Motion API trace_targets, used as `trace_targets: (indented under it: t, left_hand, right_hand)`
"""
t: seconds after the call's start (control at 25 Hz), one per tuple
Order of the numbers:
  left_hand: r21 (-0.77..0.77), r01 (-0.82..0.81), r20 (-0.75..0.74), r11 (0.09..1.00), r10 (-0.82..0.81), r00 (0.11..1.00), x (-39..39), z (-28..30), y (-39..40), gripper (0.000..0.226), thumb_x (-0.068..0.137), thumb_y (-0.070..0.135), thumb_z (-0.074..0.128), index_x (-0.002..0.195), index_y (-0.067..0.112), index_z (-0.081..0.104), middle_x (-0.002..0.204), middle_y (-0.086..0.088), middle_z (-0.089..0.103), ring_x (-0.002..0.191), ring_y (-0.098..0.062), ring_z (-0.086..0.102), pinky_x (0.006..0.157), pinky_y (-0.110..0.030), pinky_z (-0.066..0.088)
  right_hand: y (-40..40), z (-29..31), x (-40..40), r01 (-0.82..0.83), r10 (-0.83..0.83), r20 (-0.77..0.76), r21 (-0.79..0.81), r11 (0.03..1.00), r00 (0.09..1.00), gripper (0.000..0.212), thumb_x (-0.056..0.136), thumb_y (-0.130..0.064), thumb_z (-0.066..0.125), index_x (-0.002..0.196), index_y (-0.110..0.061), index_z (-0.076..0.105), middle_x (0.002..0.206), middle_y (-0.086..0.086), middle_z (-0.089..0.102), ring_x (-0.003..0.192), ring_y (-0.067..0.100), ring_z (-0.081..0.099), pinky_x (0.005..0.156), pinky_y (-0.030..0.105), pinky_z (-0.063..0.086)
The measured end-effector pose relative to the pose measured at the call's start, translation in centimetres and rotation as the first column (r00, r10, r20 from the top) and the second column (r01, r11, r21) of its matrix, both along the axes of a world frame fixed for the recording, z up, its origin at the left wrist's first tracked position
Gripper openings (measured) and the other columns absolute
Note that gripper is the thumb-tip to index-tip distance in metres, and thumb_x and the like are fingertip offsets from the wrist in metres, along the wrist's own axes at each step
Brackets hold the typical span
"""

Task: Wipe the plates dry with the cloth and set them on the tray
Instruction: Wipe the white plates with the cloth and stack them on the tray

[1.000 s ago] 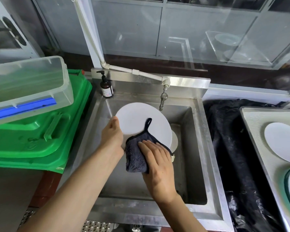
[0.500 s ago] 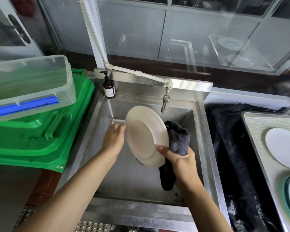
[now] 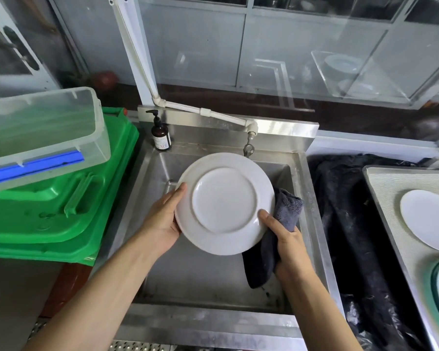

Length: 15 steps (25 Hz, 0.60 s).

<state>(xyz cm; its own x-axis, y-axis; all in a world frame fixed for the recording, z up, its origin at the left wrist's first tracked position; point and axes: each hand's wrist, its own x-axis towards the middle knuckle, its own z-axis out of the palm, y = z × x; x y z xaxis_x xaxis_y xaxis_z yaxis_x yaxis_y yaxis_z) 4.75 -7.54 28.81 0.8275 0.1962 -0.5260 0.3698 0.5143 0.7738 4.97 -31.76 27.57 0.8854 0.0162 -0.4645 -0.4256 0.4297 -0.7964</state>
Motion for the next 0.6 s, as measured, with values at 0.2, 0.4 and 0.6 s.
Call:
trace_targets:
  t: [0.2, 0.4, 0.6]
  left_hand:
    - [-0.086, 0.091, 0.061, 0.992, -0.086, 0.994, 0.1, 1.8, -1.5, 0.049, 0.096, 0.056, 0.050, 0.130, 0.024, 0.065, 0.127, -0.003, 0.071, 0.118, -0.021, 0.067, 0.099, -0.046, 0.050]
    - [0.029, 0.118, 0.073, 0.993, -0.120, 0.990, -0.1, 3.1, -2.4, 0.039, 0.099, 0.045, 0.053, 0.127, 0.021, 0.066, 0.121, -0.004, 0.073, 0.112, -0.023, 0.069, 0.092, -0.041, 0.053]
    - [0.138, 0.194, 0.078, 0.971, -0.206, 0.976, -0.6, 3.3, -3.9, 0.036, 0.083, 0.051, 0.063, 0.106, 0.028, 0.078, 0.114, 0.007, 0.075, 0.112, -0.012, 0.068, 0.101, -0.037, 0.048]
  right_hand:
    - [0.8, -0.8, 0.0, 0.149, -0.153, 0.004, -0.242, 0.959, 0.988, 0.038, 0.080, -0.043, 0.082, 0.113, -0.025, 0.072, 0.103, -0.004, 0.079, 0.096, 0.012, 0.075, 0.086, 0.037, 0.059]
    - [0.5, 0.0, 1.0, 0.260, -0.164, 0.231, -0.491, 0.832, 0.959, 0.029, 0.093, -0.044, 0.051, 0.115, -0.030, 0.060, 0.095, -0.026, 0.065, 0.093, -0.003, 0.061, 0.085, 0.029, 0.046]
    - [0.9, 0.5, 3.1, 0.229, 0.117, 0.430, -0.669, 0.708, 0.895, 0.029, 0.101, -0.028, 0.057, 0.129, -0.028, 0.062, 0.116, -0.013, 0.070, 0.109, 0.002, 0.062, 0.098, 0.030, 0.050]
